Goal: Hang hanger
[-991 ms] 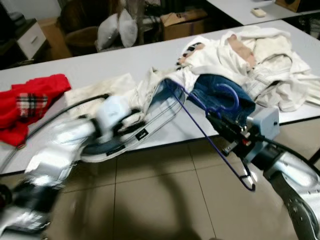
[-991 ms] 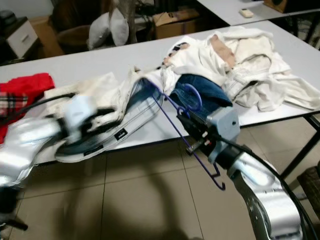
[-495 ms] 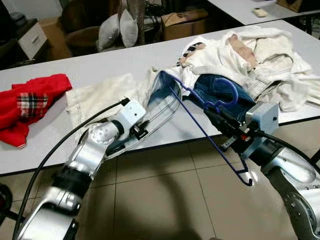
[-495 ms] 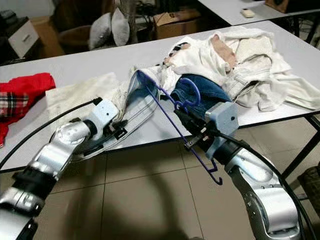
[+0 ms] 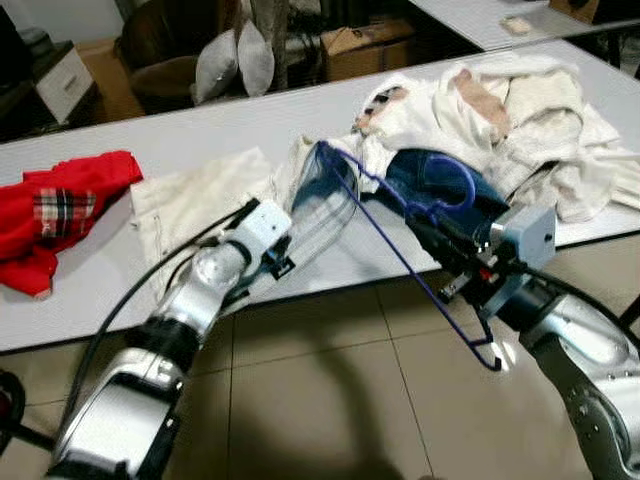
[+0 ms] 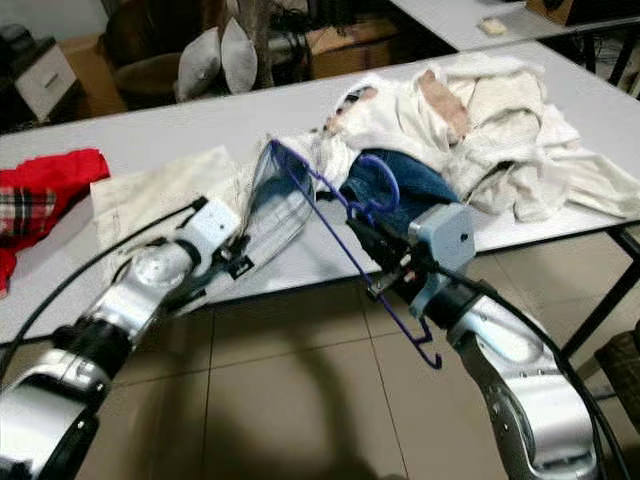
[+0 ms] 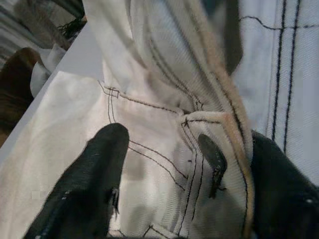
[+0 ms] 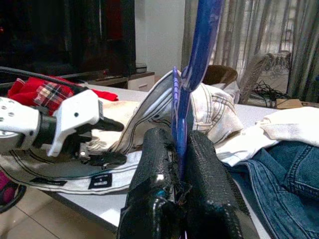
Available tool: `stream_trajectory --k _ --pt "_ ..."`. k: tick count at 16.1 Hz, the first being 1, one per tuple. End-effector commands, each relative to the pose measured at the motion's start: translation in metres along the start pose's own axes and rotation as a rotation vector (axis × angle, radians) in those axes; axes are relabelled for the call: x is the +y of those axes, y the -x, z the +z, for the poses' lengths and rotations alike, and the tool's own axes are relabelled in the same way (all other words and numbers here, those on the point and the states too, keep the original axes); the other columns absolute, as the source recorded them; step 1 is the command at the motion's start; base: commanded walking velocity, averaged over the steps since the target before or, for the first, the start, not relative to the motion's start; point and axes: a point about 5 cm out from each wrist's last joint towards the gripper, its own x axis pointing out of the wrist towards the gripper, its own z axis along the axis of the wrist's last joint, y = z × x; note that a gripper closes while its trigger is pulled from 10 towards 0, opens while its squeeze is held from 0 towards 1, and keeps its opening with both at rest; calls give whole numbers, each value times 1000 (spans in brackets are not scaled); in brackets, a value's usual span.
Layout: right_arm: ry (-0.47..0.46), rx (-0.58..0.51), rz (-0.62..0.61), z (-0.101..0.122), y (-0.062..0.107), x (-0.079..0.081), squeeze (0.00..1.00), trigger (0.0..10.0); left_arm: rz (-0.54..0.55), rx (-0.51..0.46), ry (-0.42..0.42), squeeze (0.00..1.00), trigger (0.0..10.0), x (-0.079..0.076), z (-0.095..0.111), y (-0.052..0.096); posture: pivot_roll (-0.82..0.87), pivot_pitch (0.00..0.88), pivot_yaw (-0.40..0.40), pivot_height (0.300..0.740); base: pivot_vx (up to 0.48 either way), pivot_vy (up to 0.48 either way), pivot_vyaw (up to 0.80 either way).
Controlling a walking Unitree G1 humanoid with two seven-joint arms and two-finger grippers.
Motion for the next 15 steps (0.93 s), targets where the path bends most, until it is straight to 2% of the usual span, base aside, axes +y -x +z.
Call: stream_trajectory --k 1,3,5,8,12,15 --pt "7 -34 22 5 -3 4 0 10000 53 11 -15 0 0 11 0 -1 -212 0 179 740 0 0 0" --pt "8 -33 17 4 -2 4 0 10000 63 10 16 0 0 13 4 -4 -216 0 187 740 0 0 0" --pt "6 -33 9 4 -2 4 0 10000 42 2 91 0 0 10 4 -5 -215 0 188 740 0 0 0" --pt "3 -32 10 3 -3 4 0 10000 48 23 114 0 0 11 -4 -4 -207 0 182 740 0 0 0" --pt "-5 -29 8 0 -4 4 0 10000 24 -8 166 0 0 19 2 -4 -192 0 183 740 0 0 0" --pt "-15 -13 31 -6 -3 9 0 10000 -4 -57 329 0 0 29 19 -7 -176 0 191 740 0 0 0"
